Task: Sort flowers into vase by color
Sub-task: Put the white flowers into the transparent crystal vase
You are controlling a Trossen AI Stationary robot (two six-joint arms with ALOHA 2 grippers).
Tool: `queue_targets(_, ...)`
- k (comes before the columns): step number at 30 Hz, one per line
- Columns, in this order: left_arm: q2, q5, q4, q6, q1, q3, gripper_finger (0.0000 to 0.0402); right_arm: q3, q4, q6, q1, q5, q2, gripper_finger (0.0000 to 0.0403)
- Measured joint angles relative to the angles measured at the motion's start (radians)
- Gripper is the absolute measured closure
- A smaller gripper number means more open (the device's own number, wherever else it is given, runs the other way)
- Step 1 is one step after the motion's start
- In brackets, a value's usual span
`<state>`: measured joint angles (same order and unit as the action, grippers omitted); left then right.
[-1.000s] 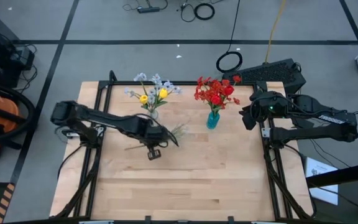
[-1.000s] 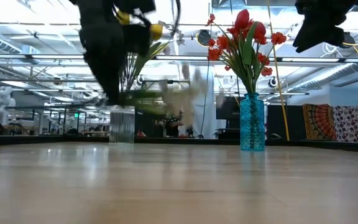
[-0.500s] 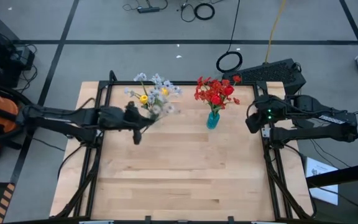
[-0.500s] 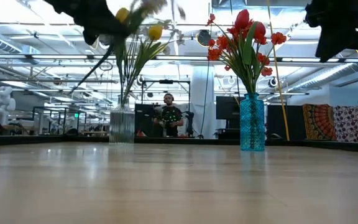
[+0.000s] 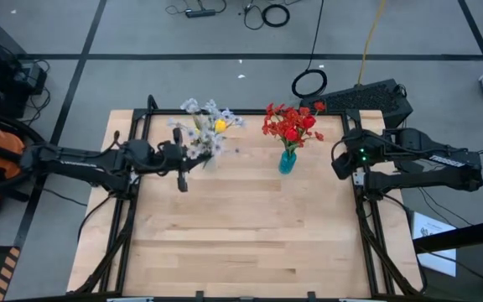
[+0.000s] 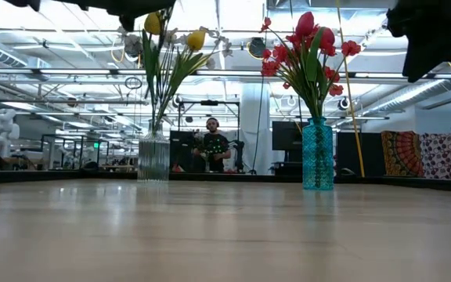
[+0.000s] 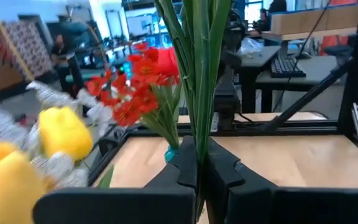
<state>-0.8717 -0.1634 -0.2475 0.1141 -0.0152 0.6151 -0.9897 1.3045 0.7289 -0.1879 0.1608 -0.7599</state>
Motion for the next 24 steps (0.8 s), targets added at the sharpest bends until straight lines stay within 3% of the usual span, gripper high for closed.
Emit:
queue_targets(9,-0.063,-0.002,-0.121,0.179,0.003,0.0,0.0395,0.0,-0.001,-0.003,0.0,0.083,-0.015,0.0287)
queue_targets(15,-0.062,-0.079,-0.136,0.216,0.004,0.0,0.0395,0.0,-0.006,0.061,0.0,0.079,-0.018,0.0287)
queue_targets(24,-0.107,-0.154,-0.145,0.222,0.039,0.0,0.0395,0.0,-0.006,-0.009,0.0,0.08,-0.018,0.0287)
